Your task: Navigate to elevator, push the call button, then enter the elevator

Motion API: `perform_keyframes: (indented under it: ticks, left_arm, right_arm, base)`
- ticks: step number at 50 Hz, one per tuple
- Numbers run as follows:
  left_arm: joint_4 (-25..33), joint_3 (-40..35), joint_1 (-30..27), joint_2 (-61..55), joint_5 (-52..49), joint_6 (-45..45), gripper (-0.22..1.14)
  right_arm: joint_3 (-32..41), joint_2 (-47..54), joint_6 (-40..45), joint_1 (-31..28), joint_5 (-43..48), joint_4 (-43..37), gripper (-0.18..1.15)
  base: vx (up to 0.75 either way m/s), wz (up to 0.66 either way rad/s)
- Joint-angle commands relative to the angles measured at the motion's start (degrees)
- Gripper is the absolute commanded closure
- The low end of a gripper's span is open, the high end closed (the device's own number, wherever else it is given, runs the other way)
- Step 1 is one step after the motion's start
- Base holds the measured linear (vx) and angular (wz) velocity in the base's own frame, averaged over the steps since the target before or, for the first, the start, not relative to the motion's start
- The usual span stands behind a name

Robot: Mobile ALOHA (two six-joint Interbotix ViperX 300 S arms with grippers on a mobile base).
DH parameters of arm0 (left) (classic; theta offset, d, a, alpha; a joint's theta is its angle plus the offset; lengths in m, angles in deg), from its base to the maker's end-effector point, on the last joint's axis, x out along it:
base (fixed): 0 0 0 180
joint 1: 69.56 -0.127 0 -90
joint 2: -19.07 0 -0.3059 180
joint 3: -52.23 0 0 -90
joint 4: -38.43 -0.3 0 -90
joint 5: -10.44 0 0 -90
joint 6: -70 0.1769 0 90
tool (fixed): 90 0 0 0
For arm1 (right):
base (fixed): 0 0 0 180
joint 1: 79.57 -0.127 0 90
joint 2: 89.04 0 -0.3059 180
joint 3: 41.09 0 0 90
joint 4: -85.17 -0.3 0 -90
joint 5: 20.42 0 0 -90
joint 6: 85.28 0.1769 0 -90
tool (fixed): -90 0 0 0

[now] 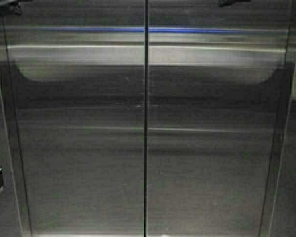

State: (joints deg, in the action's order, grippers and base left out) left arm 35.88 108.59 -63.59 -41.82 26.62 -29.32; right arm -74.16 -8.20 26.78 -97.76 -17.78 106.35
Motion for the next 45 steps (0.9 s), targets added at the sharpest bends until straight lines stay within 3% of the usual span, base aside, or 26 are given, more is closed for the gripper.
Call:
perform_keyframes:
  ticks: [1, 45]
  left_arm:
    - [0.00, -0.97, 0.00, 0.18, 0.35, -0.09, 0.89]
    - [0.09, -0.97, 0.00, 0.18, 0.35, -0.09, 0.89]
  right_arm:
    - [0.62, -0.88, 0.00, 0.09, 0.70, 0.09, 0.92]
    - [0.62, -0.88, 0.00, 0.09, 0.62, 0.09, 0.92]
  base:
    - [0.00, 0.00]
    - [0.00, 0.00]
